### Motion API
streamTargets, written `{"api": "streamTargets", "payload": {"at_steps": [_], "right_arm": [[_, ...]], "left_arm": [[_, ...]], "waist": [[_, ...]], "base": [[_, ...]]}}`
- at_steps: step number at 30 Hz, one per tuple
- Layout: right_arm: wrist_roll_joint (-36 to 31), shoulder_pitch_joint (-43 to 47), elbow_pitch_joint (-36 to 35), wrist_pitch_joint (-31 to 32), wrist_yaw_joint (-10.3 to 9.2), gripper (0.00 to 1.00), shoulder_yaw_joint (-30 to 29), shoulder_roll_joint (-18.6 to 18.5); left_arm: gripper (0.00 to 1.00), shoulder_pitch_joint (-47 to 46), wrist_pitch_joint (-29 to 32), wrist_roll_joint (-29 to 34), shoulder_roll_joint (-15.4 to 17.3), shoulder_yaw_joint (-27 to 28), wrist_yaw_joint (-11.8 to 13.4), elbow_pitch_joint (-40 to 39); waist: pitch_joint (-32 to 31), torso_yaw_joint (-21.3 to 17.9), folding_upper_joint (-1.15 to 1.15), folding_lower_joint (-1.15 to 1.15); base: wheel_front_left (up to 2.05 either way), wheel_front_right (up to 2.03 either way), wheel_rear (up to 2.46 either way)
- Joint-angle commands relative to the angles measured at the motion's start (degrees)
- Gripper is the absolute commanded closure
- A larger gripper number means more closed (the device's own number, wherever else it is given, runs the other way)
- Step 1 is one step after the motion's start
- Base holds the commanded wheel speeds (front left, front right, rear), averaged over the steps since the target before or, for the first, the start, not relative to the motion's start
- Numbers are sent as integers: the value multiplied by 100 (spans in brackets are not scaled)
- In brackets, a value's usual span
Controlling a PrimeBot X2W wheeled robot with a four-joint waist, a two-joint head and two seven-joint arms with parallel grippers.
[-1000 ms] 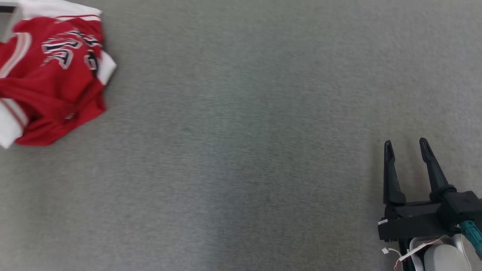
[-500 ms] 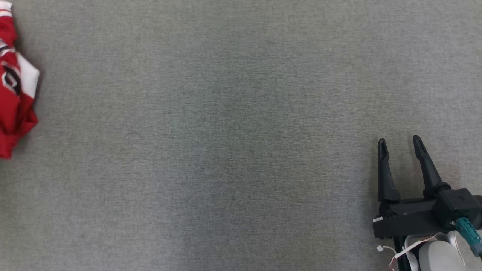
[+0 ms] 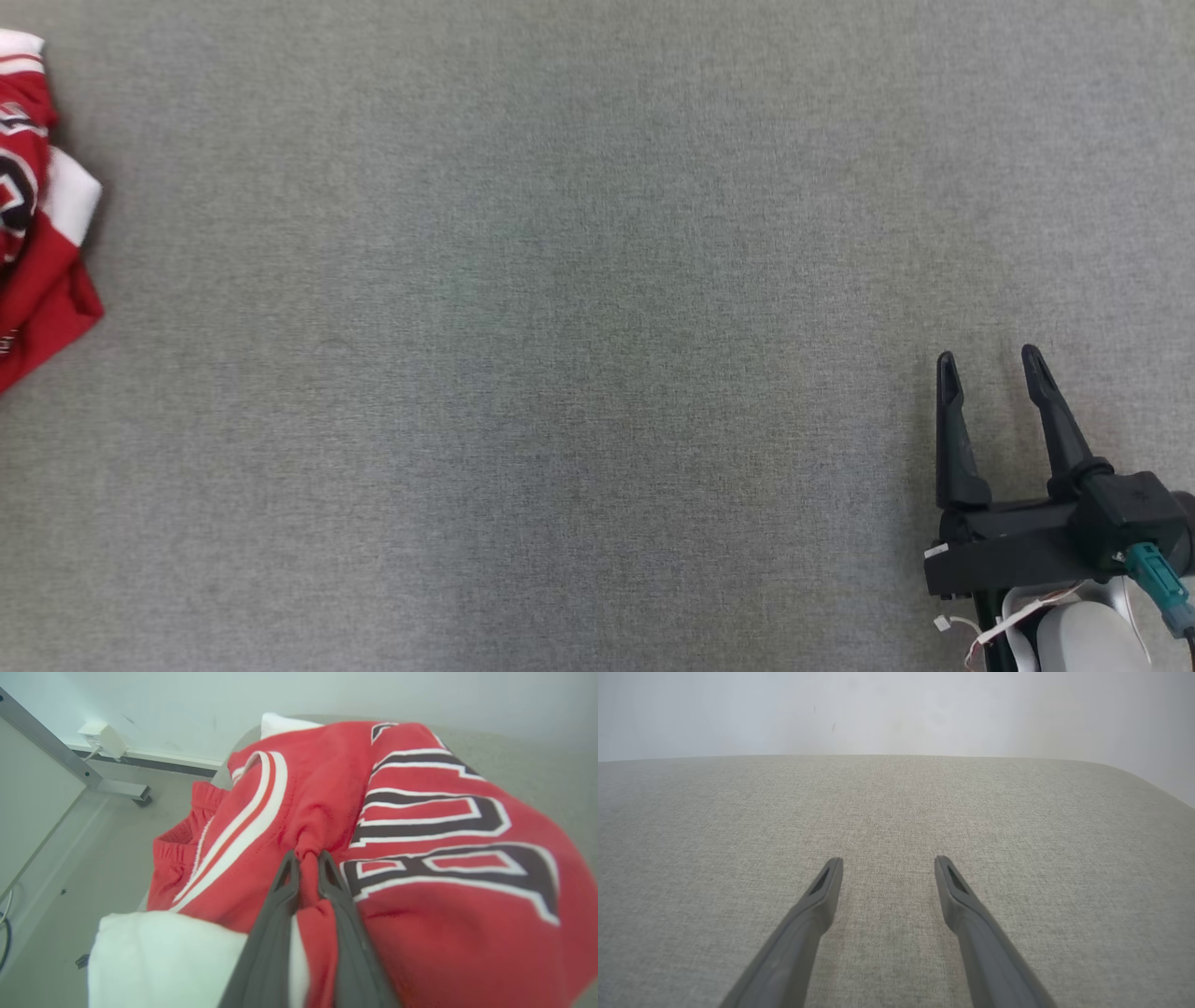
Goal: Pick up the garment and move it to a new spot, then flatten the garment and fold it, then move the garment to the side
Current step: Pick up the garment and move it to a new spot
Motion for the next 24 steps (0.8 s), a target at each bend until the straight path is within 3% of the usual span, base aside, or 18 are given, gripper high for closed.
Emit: {"api": "streamTargets", "payload": {"at_steps": [1, 7, 12, 17, 24], "right_arm": [[59, 58, 32, -35, -12, 0, -3, -9], [121, 128, 208, -56, -12, 0, 25, -9], [241, 202, 402, -76, -12, 0, 84, -8], [442, 279, 589, -101, -12, 0, 194, -8], [682, 423, 691, -109, -12, 0, 345, -7]], "left_arm": [[100, -137, -269, 79, 75, -13, 17, -18], [100, -574, -1144, 357, 197, -149, 17, -303], [100, -987, -1418, 600, 213, -318, 25, -899], [100, -1373, -1238, 831, 122, -567, 72, -1839], [100, -1706, -627, 785, -368, -843, 266, -3240]], "waist": [[-123, 74, -1, 0], [-480, 195, -1, 0], [-823, 179, -1, 0], [-1132, -46, -1, 0], [-1450, -667, -1, 0]], "base": [[0, 0, 0], [0, 0, 0], [0, 0, 0], [0, 0, 0], [0, 0, 0]]}}
